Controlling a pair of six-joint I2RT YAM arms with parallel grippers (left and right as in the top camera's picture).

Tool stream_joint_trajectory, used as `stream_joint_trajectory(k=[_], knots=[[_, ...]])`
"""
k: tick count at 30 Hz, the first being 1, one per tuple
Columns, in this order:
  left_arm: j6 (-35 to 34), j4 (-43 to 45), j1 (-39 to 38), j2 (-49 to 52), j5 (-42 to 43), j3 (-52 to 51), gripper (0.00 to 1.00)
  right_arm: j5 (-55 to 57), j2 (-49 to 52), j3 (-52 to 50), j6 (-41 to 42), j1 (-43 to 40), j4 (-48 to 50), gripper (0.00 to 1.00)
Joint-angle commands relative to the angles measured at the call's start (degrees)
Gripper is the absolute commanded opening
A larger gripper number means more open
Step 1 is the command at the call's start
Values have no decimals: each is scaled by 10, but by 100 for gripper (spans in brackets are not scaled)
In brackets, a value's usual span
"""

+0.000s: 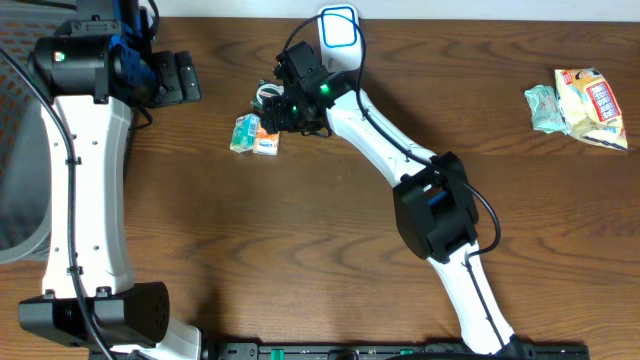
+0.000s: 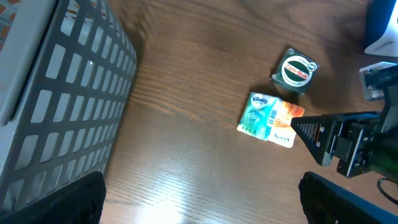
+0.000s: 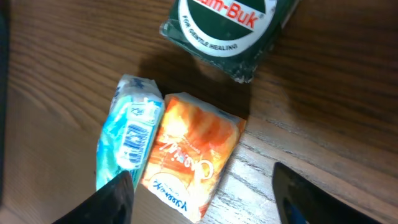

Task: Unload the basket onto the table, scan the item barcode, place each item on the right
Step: 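Lower the right gripper and grasp the orange tissue pack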

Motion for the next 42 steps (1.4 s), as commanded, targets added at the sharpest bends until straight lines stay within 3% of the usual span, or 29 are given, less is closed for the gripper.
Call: stream_joint_trajectory(k=[1,4,14,18,29,42], knots=[[-5,0,2,2,-9,-3,98,3,5,3,21,10,2,59],[-5,0,2,2,-9,-3,98,6,8,2,24,10,-1,52],[-5,0,2,2,-9,-3,98,24,47,2,59,23,1,51],[-5,0,2,2,-9,-3,98,79,50,3,59,25,-23,46],[-5,0,2,2,-9,-3,98,261,7,3,59,-4,-136,44],[-5,0,2,2,-9,-3,98,270,-46,3,-98,5,-137,47]])
